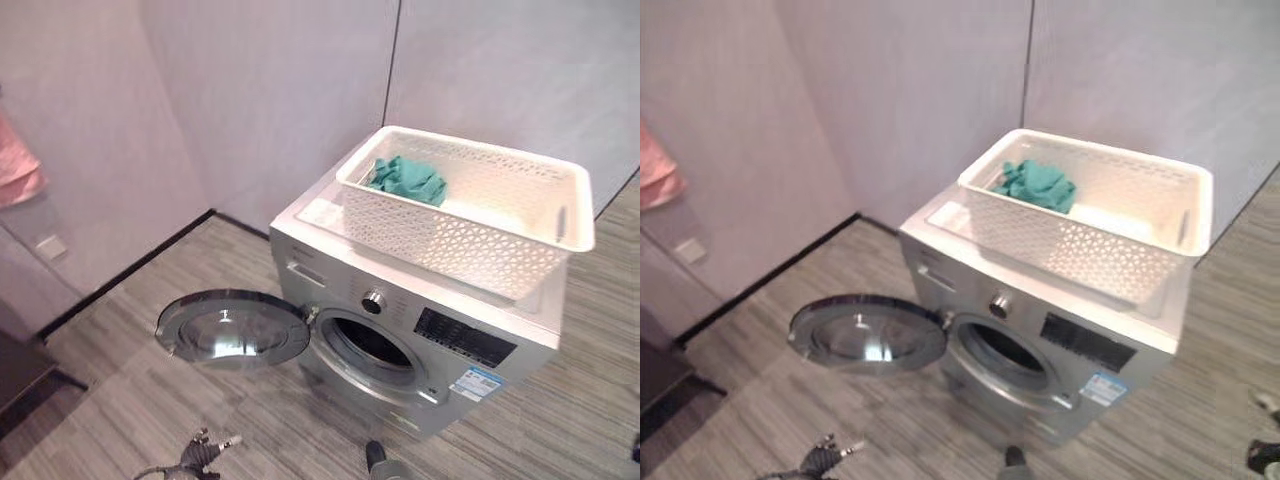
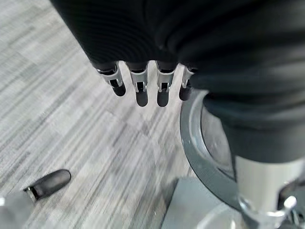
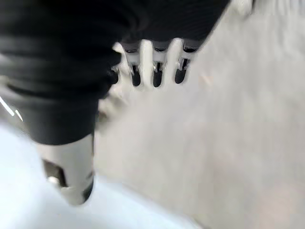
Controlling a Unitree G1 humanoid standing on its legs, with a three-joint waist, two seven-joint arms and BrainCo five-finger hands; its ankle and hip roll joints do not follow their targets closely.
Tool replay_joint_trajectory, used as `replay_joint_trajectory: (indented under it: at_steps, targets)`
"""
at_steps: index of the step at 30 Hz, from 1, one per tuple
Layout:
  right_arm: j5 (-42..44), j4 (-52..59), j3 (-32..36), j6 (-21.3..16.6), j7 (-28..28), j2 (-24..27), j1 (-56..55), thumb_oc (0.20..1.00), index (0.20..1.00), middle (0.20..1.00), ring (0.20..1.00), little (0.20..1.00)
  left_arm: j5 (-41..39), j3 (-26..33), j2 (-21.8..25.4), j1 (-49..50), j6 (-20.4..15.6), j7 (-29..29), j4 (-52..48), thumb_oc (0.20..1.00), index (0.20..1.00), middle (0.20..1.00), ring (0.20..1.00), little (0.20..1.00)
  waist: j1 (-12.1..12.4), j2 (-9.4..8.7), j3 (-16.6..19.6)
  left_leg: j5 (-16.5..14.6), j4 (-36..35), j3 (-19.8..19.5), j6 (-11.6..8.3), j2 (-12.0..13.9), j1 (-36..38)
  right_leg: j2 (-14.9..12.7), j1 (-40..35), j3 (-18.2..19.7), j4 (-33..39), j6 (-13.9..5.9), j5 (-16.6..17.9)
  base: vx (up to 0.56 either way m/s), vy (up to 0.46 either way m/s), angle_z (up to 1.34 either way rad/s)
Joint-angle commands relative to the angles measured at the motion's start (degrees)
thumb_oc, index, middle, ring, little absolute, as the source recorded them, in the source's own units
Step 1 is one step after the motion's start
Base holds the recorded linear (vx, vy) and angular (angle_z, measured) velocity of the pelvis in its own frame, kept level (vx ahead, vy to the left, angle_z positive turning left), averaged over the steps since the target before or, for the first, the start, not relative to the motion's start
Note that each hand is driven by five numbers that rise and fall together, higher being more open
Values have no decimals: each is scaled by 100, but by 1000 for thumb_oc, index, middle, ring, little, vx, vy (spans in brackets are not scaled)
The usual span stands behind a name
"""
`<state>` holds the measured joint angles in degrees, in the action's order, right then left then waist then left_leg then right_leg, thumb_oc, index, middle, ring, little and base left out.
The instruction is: Grab the laundry basket,head to the washer,open it,put in the laundry and shut it.
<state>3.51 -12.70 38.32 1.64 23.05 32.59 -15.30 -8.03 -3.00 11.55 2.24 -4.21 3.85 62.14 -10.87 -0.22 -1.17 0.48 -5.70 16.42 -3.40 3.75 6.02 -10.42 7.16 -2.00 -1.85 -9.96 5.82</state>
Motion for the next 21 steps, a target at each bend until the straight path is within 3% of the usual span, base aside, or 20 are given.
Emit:
replay_joint_trajectory:
  at_steps: [1, 4, 5, 6, 9, 11, 12, 13, 14, 15, 17, 18, 19, 21]
  targets:
    - [-1477, 1354, 293, -488, 1291, 285, 739, 1000, 1000, 1000, 1000, 1000, 449, -34, 149, -398, 8, 305, 348, 1000, 1000, 1000, 1000, 1000, 249, -179, -89, -1058, 262, -427, 221, -92, 227, -328, 21, -189, -266, -308, -197, 50, -15, 10]
    - [-1994, 2082, 370, -514, 1399, 439, 1007, 1000, 1000, 1000, 1000, 1000, 600, -113, 106, -369, 8, 332, 415, 1000, 1000, 1000, 1000, 1000, 314, -184, -27, -1038, 236, -497, 212, -70, 241, -308, -23, -230, -273, -280, -246, 29, -23, 21]
    - [-2082, 2398, 29, -571, 1262, 1035, 1653, 1000, 1000, 1000, 1000, 1000, 725, -259, 116, -350, 16, 276, 517, 1000, 1000, 1000, 1000, 1000, 482, -251, 32, -996, 224, -558, 182, -36, 230, -297, -70, -307, -243, -240, -261, 30, -50, 20]
    - [-1966, 2263, -212, -556, 1064, 1328, 1839, 1000, 1000, 1000, 1000, 1000, 757, -330, 153, -336, 18, 248, 586, 1000, 1000, 1000, 1000, 1000, 567, -315, 44, -985, 224, -574, 173, -23, 226, -291, -94, -333, -227, -224, -255, 12, -53, 9]
    - [-1756, 1304, -1544, -456, 320, 2557, 2805, 1000, 1000, 1000, 1000, 1000, 795, -429, 220, -315, 11, 140, 762, 1000, 1000, 1000, 1000, 1000, 764, -419, 28, -951, 236, -561, 131, 3, 230, -277, -151, -389, -149, -178, -222, 1, -41, 25]
    - [-1343, 183, -3209, -342, -454, 3285, 4346, 1000, 1000, 1000, 1000, 1000, 747, -721, 332, -288, 9, 56, 815, 1000, 1000, 1000, 1000, 1000, 988, -564, 1, -908, 268, -579, 78, 53, 189, -266, -203, -462, -97, -133, -224, -9, -51, 1]
    - [-1324, 55, -3469, -368, -432, 3307, 4623, 1000, 1000, 1000, 1000, 1000, 744, -648, 292, -281, 8, 55, 816, 1000, 1000, 1000, 1000, 1000, 918, -526, 2, -906, 268, -574, 78, 51, 183, -266, -196, -457, -93, -133, -219, 1, -54, -5]
    - [-950, -1033, -4649, -342, -956, 3551, 5794, 1000, 1000, 1000, 1000, 1000, 622, -816, 416, -308, -8, -6, 857, 1000, 1000, 1000, 1000, 1000, 1060, -648, -18, -846, 308, -604, 22, 93, 118, -254, -222, -511, -71, -97, -225, -9, -44, -1]
    - [-578, -1622, -5314, -354, -1297, 3615, 6457, 1000, 1000, 1000, 1000, 1000, 546, -831, 446, -319, -15, -61, 880, 1000, 1000, 1000, 1000, 1000, 1059, -673, -30, -825, 324, -617, -7, 117, 90, -241, -224, -531, -64, -81, -239, -5, -66, 13]
    - [-56, -2772, -6435, -310, -1855, 3605, 7573, 1000, 1000, 1000, 1000, 1000, 403, -875, 488, -326, -19, -187, 928, 1000, 1000, 1000, 1000, 1000, 1085, -723, -31, -785, 339, -646, -53, 157, 50, -219, -244, -577, -52, -48, -252, -1, -38, 22]
    - [-30, -2857, -6633, -333, -1860, 3585, 7779, 1000, 1000, 1000, 1000, 1000, 402, -836, 439, -327, -20, -188, 930, 1000, 1000, 1000, 1000, 1000, 1044, -673, -38, -786, 339, -649, -54, 159, 50, -218, -246, -580, -52, -47, -252, 8, -17, 23]
    - [56, -3356, -7058, -290, -2225, 3576, 8098, 1000, 1000, 1000, 1000, 1000, 380, -883, 514, -332, -24, -240, 956, 1000, 1000, 1000, 1000, 1000, 1089, -733, -31, -767, 336, -656, -80, 177, 43, -202, -258, -599, -42, -34, -263, 41, -35, 25]
    - [-15, -4415, -8042, -226, -2743, 3483, 8888, 1000, 1000, 1000, 1000, 1000, 324, -872, 531, -337, -14, -345, 995, 1000, 1000, 1000, 1000, 1000, 1106, -731, -32, -722, 331, -697, -130, 233, 21, -164, -292, -657, -20, -7, -300, 41, -35, 20]
    - [-159, -4721, -8362, -207, -2906, 3460, 9057, 1000, 1000, 1000, 1000, 1000, 287, -869, 545, -341, -15, -377, 999, 1000, 1000, 1000, 1000, 1000, 1120, -740, -37, -698, 338, -723, -156, 259, -4, -147, -307, -697, -15, 0, -321, 46, -47, 21]
